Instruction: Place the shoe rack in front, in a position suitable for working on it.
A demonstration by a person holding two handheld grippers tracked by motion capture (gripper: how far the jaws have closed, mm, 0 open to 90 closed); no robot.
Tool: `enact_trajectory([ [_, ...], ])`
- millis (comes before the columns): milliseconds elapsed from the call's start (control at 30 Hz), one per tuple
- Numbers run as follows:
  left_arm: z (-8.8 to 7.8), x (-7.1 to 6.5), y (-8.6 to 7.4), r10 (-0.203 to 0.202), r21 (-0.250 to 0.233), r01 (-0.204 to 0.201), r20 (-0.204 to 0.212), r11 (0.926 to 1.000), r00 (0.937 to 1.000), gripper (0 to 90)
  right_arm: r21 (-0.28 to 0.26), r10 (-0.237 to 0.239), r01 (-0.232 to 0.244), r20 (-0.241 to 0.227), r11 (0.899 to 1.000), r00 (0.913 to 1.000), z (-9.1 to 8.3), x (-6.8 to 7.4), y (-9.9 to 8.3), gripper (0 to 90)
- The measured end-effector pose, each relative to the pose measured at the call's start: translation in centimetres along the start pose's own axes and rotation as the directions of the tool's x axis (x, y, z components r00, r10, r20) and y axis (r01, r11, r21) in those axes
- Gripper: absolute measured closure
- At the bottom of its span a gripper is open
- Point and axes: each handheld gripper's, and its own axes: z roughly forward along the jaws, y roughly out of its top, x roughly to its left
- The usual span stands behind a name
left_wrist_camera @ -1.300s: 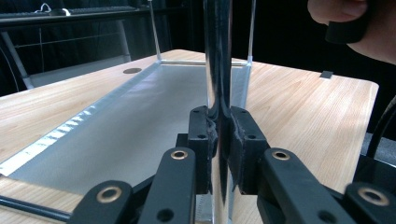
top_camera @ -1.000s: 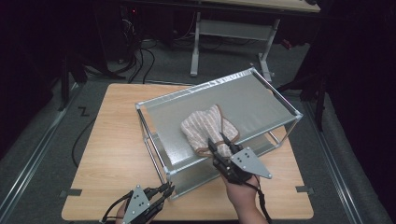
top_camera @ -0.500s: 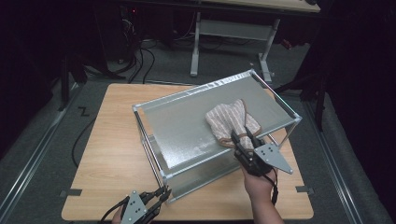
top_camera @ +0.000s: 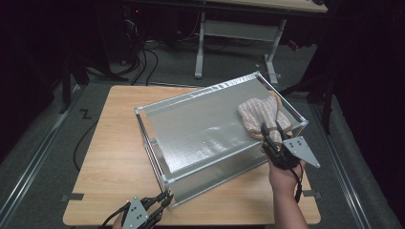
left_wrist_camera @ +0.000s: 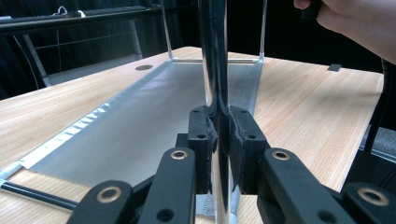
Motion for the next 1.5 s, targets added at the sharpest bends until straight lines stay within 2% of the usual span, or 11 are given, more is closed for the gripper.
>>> enact_trajectory([
  [267,-0.1,0.0,-0.1,-0.005,0.000,0.005,-0.002,1.0000,1.0000,79.6,0.032,0.009,-0.012,0.089,0.999,0.9960,1.1,-3.1,0.1,58.1],
  [467,-0.2,0.1,-0.1,-0.003,0.004,0.003,-0.003,1.0000,1.0000,79.5,0.053,0.009,-0.016,0.131,0.998,0.9913,1.7,-4.2,0.1,57.7],
  [667,-0.2,0.1,0.0,-0.006,0.006,0.006,-0.005,1.0000,1.0000,79.6,0.052,0.011,-0.019,0.143,0.998,0.9896,2.0,-4.7,0.1,57.4],
  [833,-0.4,0.3,-0.1,-0.021,0.006,0.021,-0.016,0.9998,0.9996,79.6,0.076,0.014,-0.025,0.147,0.997,0.9890,2.2,-5.3,0.3,57.4],
  [1000,-0.5,0.4,-0.2,-0.037,0.004,0.037,-0.011,0.9993,0.9992,79.7,0.084,0.042,-0.054,0.135,0.995,0.9900,2.1,-5.0,0.4,58.4],
  [1067,-0.5,0.4,-0.2,-0.048,0.001,0.048,-0.011,0.9989,0.9988,79.9,0.089,0.040,-0.051,0.125,0.995,0.9913,2.1,-4.6,0.4,58.4],
  [1233,-0.4,0.5,-0.2,-0.046,-0.001,0.046,-0.008,0.9990,0.9989,79.9,0.089,0.051,-0.061,0.110,0.994,0.9926,1.8,-4.0,0.5,58.3],
  [1500,-0.4,0.4,-0.2,-0.034,0.001,0.034,-0.012,0.9994,0.9993,79.7,0.073,0.062,-0.066,0.060,0.995,0.9963,1.4,-1.9,0.5,58.0],
])
